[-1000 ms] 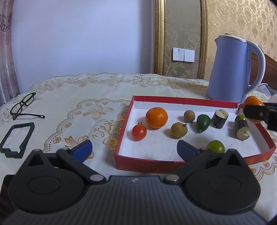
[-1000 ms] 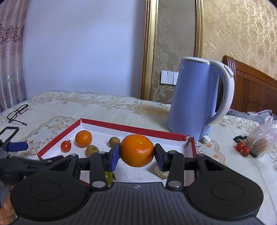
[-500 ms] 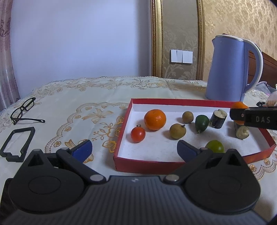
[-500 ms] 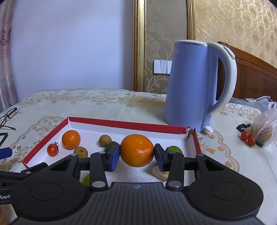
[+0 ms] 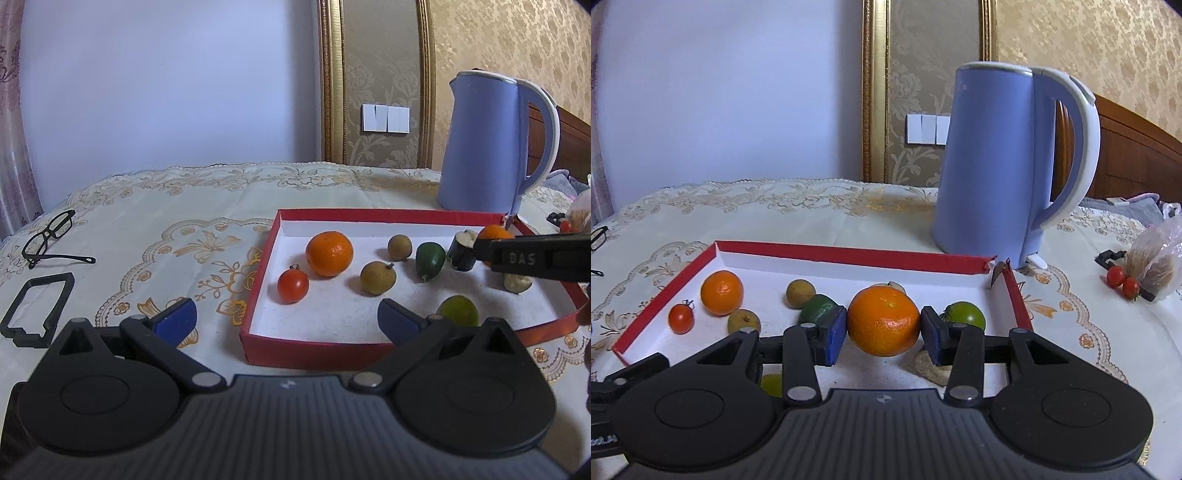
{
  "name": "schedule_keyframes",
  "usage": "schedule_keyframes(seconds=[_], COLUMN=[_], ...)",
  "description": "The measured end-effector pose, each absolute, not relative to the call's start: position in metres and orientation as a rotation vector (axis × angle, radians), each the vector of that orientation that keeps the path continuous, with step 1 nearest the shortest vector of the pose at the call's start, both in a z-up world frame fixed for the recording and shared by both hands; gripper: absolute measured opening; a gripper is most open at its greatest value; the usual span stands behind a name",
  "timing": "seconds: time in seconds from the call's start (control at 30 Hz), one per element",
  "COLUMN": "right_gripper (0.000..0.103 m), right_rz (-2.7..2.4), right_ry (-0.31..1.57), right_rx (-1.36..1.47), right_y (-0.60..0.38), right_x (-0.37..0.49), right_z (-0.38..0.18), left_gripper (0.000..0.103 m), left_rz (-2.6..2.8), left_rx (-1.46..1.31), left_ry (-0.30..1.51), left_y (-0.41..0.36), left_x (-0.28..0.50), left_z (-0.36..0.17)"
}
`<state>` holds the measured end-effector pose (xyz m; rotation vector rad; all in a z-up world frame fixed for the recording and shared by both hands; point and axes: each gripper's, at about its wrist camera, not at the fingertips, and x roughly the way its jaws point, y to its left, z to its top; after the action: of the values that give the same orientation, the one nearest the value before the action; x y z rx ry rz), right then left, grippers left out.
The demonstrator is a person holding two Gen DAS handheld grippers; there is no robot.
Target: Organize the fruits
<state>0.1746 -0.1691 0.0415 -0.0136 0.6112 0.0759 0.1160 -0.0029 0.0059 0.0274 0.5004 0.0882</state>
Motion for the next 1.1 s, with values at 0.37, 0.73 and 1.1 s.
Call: schedule_keyframes(seconds=[0.37,0.73,1.1], right_gripper=[0.062,0.083,0.098], right_rz=[0.091,0.032,-0.080], right_ry=[0.603,0.511,0.488], right_rx=[-0.045,-0.005,-0.065], right_y=[-0.163,-0.185,-0.201], right_x=[0.170,0.089,0.017], right_z=[0.045,0.069,0.048], left_gripper=[0.103,0.103,0.103], left_rz=[0.077,0.065,0.050], left_rx=[0.022,0.009,0.036], left_ry=[0.502,0.513,0.511], left_y=[-0.004,-0.003,-0.009], left_x=[0.115,0.114,0.111], left_z=[0.007,0.007,0.006])
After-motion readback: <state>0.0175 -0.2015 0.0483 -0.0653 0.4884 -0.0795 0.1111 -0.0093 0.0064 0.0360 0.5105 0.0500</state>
